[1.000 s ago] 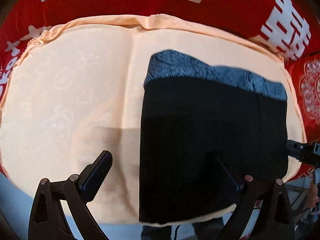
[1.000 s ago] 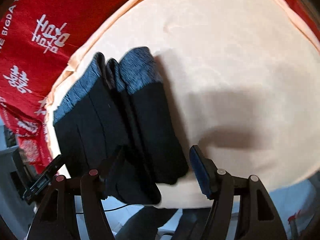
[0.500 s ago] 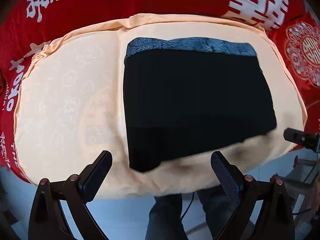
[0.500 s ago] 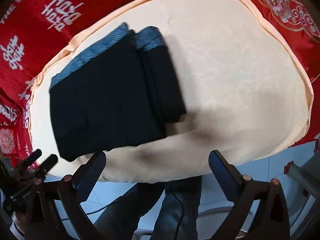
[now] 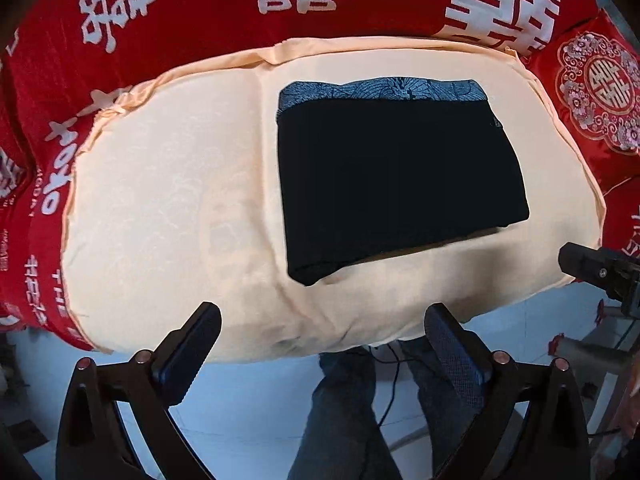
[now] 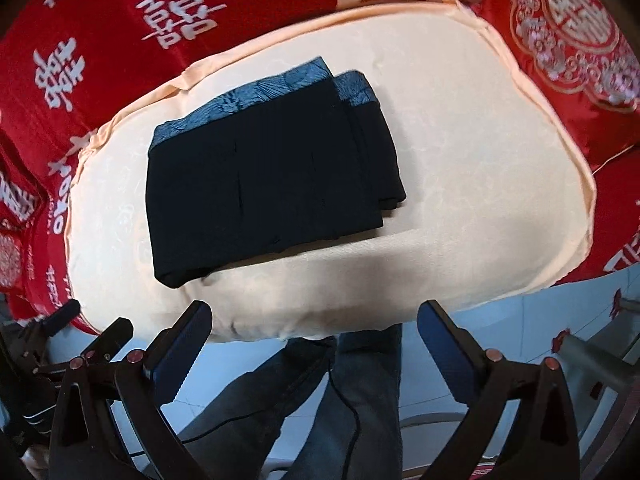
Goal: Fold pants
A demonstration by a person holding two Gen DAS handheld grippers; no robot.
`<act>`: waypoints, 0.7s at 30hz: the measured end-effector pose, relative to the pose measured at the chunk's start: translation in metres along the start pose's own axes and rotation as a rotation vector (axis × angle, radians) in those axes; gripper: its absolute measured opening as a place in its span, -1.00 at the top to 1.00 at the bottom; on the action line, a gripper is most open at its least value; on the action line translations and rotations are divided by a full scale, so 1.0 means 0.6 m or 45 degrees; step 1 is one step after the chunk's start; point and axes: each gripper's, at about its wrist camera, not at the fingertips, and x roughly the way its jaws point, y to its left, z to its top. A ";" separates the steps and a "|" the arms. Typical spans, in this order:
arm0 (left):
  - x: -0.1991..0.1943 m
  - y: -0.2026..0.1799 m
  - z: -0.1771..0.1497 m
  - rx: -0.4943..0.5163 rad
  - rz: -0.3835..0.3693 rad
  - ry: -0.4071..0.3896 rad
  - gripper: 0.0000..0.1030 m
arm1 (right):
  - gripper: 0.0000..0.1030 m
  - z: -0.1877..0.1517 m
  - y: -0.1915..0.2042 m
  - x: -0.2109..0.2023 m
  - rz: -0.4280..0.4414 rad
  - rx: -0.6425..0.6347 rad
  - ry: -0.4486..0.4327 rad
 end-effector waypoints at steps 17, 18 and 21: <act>-0.076 0.000 0.001 -0.041 0.003 -0.088 -0.98 | -0.99 0.003 0.039 -0.068 -0.028 -0.030 -0.048; -0.077 -0.004 0.002 -0.048 0.008 -0.090 -0.98 | -0.99 0.005 0.039 -0.070 -0.025 -0.039 -0.048; -0.080 -0.014 0.004 -0.094 0.012 -0.080 -0.98 | -0.99 0.012 0.036 -0.075 -0.047 -0.076 -0.038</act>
